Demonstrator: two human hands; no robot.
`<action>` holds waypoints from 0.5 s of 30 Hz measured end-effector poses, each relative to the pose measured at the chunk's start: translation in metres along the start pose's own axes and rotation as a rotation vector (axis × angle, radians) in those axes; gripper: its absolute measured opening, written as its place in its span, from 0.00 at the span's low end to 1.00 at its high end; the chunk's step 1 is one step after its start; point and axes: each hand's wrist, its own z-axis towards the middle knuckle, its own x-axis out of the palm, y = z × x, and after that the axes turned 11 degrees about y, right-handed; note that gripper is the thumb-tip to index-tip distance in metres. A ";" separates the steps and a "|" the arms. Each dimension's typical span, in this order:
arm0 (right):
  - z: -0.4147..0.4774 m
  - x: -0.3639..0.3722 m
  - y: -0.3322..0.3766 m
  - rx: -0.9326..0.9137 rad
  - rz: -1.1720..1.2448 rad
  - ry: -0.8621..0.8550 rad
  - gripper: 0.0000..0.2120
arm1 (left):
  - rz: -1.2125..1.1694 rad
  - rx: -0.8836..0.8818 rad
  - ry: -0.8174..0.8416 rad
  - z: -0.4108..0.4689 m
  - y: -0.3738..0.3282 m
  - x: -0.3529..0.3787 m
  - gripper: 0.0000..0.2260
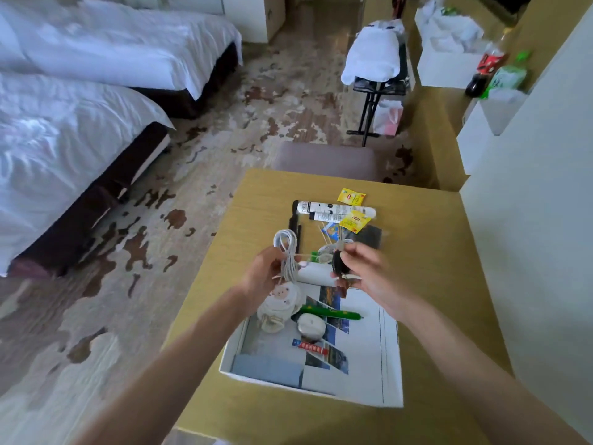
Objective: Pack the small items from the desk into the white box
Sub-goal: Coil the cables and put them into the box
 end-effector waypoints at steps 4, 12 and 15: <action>-0.009 0.018 -0.020 0.095 -0.227 0.009 0.06 | -0.070 -0.005 -0.001 -0.022 0.021 -0.007 0.10; -0.011 0.047 -0.060 0.236 -0.606 -0.028 0.05 | -0.100 -0.022 0.082 -0.028 0.030 -0.026 0.15; -0.007 0.059 -0.075 0.294 -0.770 0.004 0.06 | -0.123 -0.007 0.130 -0.027 0.028 -0.033 0.13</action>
